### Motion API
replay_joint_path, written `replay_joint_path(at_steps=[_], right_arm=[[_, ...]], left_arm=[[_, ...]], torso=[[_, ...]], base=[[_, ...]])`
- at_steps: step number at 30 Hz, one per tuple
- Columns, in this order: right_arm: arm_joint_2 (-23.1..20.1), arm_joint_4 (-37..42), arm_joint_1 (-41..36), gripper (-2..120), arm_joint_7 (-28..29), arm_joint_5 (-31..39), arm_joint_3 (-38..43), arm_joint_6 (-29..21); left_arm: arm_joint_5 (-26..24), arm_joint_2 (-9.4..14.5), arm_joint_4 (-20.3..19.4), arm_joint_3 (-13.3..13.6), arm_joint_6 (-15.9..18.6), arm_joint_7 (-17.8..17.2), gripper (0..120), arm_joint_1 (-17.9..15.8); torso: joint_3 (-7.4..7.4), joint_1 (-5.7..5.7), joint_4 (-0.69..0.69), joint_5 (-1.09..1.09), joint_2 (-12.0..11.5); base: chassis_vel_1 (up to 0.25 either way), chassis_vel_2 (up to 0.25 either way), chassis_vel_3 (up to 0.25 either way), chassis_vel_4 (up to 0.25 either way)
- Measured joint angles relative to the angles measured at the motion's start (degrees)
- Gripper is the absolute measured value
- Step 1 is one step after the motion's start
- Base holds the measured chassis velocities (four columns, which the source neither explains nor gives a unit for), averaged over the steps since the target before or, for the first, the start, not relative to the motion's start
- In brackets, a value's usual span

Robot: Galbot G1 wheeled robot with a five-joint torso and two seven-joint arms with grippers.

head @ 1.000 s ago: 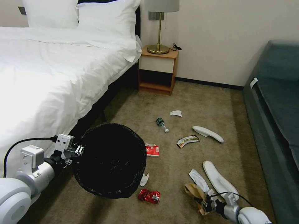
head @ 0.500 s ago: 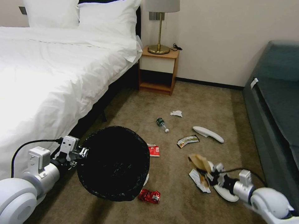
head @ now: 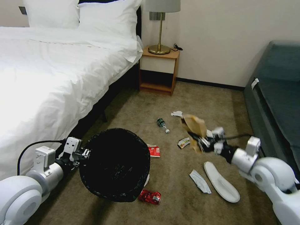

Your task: Pick up the trash bin, then pick up the garbage on the floor and place it into the trash bin.

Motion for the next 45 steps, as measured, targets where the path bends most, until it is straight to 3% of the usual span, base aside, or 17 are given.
replay_joint_path(at_steps=[12, 17, 27, 38, 45], right_arm=[[6.9, 0.5, 22.1, 1, 6.2, 6.7, -20.3, -1.7], [9.6, 0.4, 26.7, 1, 8.2, 8.3, -25.2, -1.9], [15.9, 0.2, 30.9, 1, 11.0, 9.6, -33.3, -2.0], [13.7, 1.3, 28.4, 1, 11.1, 8.2, -37.0, -2.8], [13.5, 0.0, 27.2, 29, 10.9, 5.3, -38.1, -3.0]], left_arm=[[-2.7, 1.0, 1.3, -0.5, 0.0, -1.6, 2, -0.9], [-2.8, 0.5, 2.0, -0.4, 0.0, -1.7, 2, -1.2], [-3.2, 0.3, 2.4, -0.5, 0.0, -1.6, 2, -1.6], [-5.3, 0.7, 2.0, -0.7, 0.0, -3.2, 2, -1.4], [-6.5, 1.9, 1.3, -1.1, 0.0, -4.1, 2, -1.0]], torso=[[0.0, 0.0, 0.0, -0.01, 0.0], [0.0, 0.0, 0.0, -0.01, 0.0], [0.0, 0.0, 0.0, -0.01, 0.0], [0.0, 0.0, -0.01, 0.01, 0.0], [-0.01, -0.01, -0.01, 0.01, 0.0]], base=[[0.0, 0.0, 0.0, 0.0], [0.0, 0.0, 0.0, 0.0], [0.0, 0.0, 0.0, 0.0], [0.0, 0.0, 0.0, 0.0], [0.0, 0.0, 0.0, 0.0]])
